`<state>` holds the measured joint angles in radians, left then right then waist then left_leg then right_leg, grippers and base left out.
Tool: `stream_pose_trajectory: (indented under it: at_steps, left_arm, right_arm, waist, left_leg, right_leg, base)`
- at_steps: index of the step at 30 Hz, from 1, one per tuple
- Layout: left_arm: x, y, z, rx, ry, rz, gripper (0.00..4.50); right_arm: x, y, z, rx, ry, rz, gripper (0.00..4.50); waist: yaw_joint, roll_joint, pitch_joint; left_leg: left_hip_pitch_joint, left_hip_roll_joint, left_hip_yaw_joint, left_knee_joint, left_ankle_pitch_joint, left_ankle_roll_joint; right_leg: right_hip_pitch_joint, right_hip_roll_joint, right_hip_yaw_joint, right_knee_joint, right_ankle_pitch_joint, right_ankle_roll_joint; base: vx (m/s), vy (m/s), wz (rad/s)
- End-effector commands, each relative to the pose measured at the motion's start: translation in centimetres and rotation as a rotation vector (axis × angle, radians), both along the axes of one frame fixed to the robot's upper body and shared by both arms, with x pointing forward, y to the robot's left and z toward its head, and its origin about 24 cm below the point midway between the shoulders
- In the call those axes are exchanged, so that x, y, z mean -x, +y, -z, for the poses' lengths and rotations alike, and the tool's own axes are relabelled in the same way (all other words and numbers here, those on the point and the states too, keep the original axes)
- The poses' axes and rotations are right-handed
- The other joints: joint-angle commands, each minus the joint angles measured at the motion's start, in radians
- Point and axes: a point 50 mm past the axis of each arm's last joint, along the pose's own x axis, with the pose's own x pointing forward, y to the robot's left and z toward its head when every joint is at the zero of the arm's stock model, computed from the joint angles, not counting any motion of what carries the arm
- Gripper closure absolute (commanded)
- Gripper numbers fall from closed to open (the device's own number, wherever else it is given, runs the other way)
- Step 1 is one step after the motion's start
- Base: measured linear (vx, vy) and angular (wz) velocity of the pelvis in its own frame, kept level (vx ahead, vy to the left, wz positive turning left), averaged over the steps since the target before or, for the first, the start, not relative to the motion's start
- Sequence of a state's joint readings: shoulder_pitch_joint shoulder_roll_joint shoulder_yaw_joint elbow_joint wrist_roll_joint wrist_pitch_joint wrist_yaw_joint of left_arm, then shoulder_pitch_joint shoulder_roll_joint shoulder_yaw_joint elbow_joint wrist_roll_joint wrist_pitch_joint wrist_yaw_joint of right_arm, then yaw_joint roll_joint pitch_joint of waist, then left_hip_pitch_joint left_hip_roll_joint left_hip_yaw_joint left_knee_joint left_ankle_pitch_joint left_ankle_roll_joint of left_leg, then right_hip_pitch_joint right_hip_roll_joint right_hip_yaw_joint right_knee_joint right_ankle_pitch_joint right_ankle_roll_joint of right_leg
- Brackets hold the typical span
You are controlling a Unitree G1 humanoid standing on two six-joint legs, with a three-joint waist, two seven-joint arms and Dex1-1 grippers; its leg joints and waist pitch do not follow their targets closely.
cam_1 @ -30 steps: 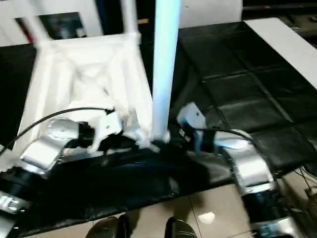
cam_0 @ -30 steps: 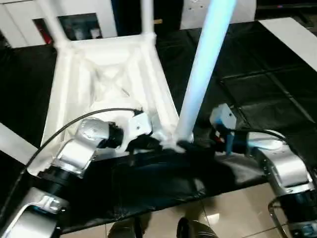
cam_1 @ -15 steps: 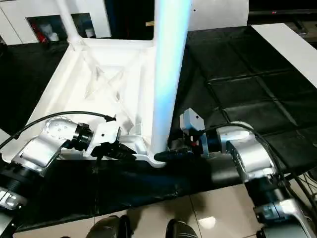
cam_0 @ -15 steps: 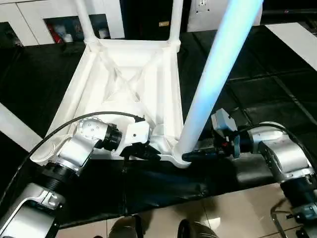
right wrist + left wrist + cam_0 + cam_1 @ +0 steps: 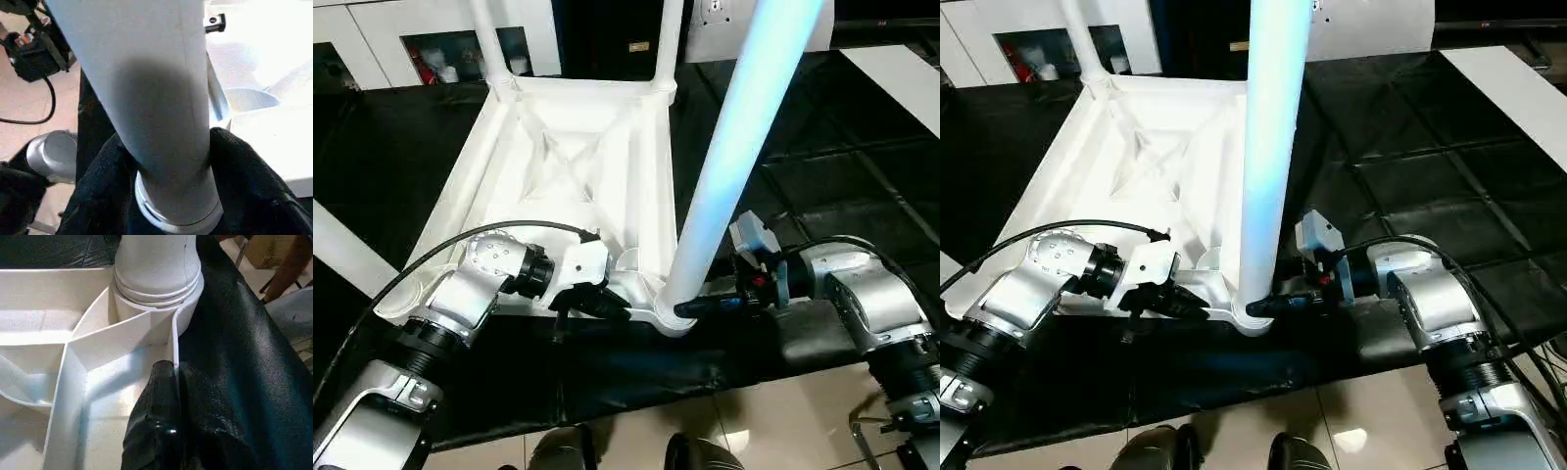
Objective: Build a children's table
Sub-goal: Rotate leg to tighten
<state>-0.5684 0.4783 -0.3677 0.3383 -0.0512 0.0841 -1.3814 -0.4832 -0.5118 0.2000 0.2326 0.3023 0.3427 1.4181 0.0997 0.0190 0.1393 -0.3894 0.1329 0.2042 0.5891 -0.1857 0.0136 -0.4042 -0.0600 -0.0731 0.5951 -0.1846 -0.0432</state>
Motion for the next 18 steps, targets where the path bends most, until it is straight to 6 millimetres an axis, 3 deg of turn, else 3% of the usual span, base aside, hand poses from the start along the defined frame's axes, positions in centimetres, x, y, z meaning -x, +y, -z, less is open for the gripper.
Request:
stream_pose_trajectory:
  at_steps: [1, 2, 4, 8, 9, 10, 13, 14, 15, 16, 17, 18]
  left_arm:
    - [0.3, -1.2, 0.2, 0.015, 0.016, -0.028, 4.50]
    - [0.3, -1.2, 0.2, 0.017, 0.017, -0.035, 4.50]
    - [0.0, -1.7, 0.2, 0.029, 0.014, -0.104, 4.50]
    - [-0.4, -3.2, -0.1, 0.082, 0.021, -0.218, 4.50]
    - [-0.5, -3.6, -0.2, 0.095, 0.024, -0.243, 4.50]
    - [-0.6, -3.7, -0.2, 0.098, 0.025, -0.248, 4.50]
    - [-1.2, -5.8, -0.5, 0.137, 0.034, -0.383, 4.50]
    - [-1.2, -5.8, -0.5, 0.137, 0.034, -0.383, 4.50]
    - [-1.5, -6.6, -0.6, 0.151, 0.037, -0.441, 4.50]
    - [-2.0, -7.9, -0.9, 0.180, 0.028, -0.542, 4.50]
    - [-2.1, -7.9, -0.9, 0.180, 0.028, -0.545, 4.50]
    - [-2.2, -8.3, -1.0, 0.185, 0.023, -0.568, 4.50]
  right_arm:
    - [1.3, 1.7, -0.6, -0.127, 0.068, -0.042, 2.51]
    - [1.3, 1.8, -0.6, -0.129, 0.069, -0.038, 2.51]
    - [1.7, 2.6, -0.2, -0.119, 0.073, 0.026, 2.51]
    - [1.4, 4.4, 0.9, -0.081, 0.063, 0.221, 2.51]
    - [1.3, 4.9, 1.0, -0.085, 0.065, 0.270, 2.51]
    - [1.2, 5.0, 1.1, -0.086, 0.066, 0.281, 2.51]
    - [0.2, 7.2, 1.5, -0.098, 0.129, 0.539, 2.51]
    - [0.2, 7.2, 1.5, -0.098, 0.129, 0.539, 2.51]
    - [-0.1, 8.0, 1.5, -0.092, 0.133, 0.628, 2.51]
    - [-0.5, 9.3, 1.3, -0.103, 0.145, 0.773, 2.51]
    - [-0.5, 9.3, 1.3, -0.103, 0.145, 0.776, 2.51]
    - [-0.7, 9.6, 1.2, -0.105, 0.142, 0.825, 2.51]
  waist:
    - [-0.006, -0.007, -0.073]
    - [-0.003, -0.006, -0.076]
    - [-0.005, -0.007, -0.071]
    - [-0.020, -0.008, -0.057]
    - [-0.027, -0.011, -0.056]
    - [-0.031, -0.012, -0.055]
    - [-0.063, -0.013, -0.053]
    - [-0.066, -0.013, -0.055]
    - [-0.072, -0.012, -0.054]
    - [-0.075, -0.010, -0.054]
    - [-0.078, -0.011, -0.052]
    - [-0.079, -0.013, -0.056]
  left_leg:
    - [0.031, 0.126, -0.053, -0.071, -0.099, 0.103]
    - [0.031, 0.122, -0.054, -0.068, -0.090, 0.107]
    - [0.029, 0.122, -0.052, -0.071, -0.094, 0.103]
    - [0.031, 0.113, -0.061, -0.079, -0.201, 0.035]
    - [0.027, 0.110, -0.067, -0.081, -0.224, 0.020]
    - [0.025, 0.111, -0.068, -0.083, -0.225, 0.015]
    - [0.026, 0.110, -0.072, -0.087, -0.244, -0.005]
    - [0.026, 0.108, -0.073, -0.086, -0.248, -0.008]
    - [0.020, 0.106, -0.075, -0.085, -0.241, -0.008]
    - [0.021, 0.107, -0.073, -0.087, -0.238, -0.008]
    - [0.031, 0.106, -0.071, -0.086, -0.263, -0.019]
    - [0.029, 0.100, -0.071, -0.083, -0.253, -0.015]
  right_leg:
    - [0.047, -0.119, 0.073, -0.058, -0.153, -0.254]
    - [0.045, -0.119, 0.071, -0.055, -0.143, -0.256]
    - [0.042, -0.118, 0.073, -0.060, -0.156, -0.251]
    - [0.038, -0.127, 0.075, -0.089, -0.391, -0.200]
    - [0.043, -0.131, 0.073, -0.092, -0.447, -0.181]
    - [0.045, -0.130, 0.074, -0.092, -0.455, -0.173]
    - [0.035, -0.125, 0.075, -0.093, -0.457, -0.168]
    - [0.034, -0.126, 0.074, -0.094, -0.464, -0.165]
    - [0.041, -0.127, 0.074, -0.092, -0.459, -0.159]
    - [0.035, -0.124, 0.076, -0.093, -0.451, -0.161]
    - [0.022, -0.123, 0.076, -0.102, -0.477, -0.156]
    - [0.030, -0.126, 0.077, -0.102, -0.473, -0.147]
  base:
    - [0.000, 0.000, 0.00]
    - [0.000, 0.000, 0.00]
    - [0.000, 0.000, 0.00]
    - [0.000, 0.000, 0.00]
    - [0.000, 0.000, 0.00]
    - [0.000, 0.000, 0.00]
    - [0.000, 0.000, 0.00]
    - [0.000, 0.000, 0.00]
    - [0.000, 0.000, 0.00]
    - [0.000, 0.000, 0.00]
    - [0.000, 0.000, 0.00]
    - [0.000, 0.000, 0.00]
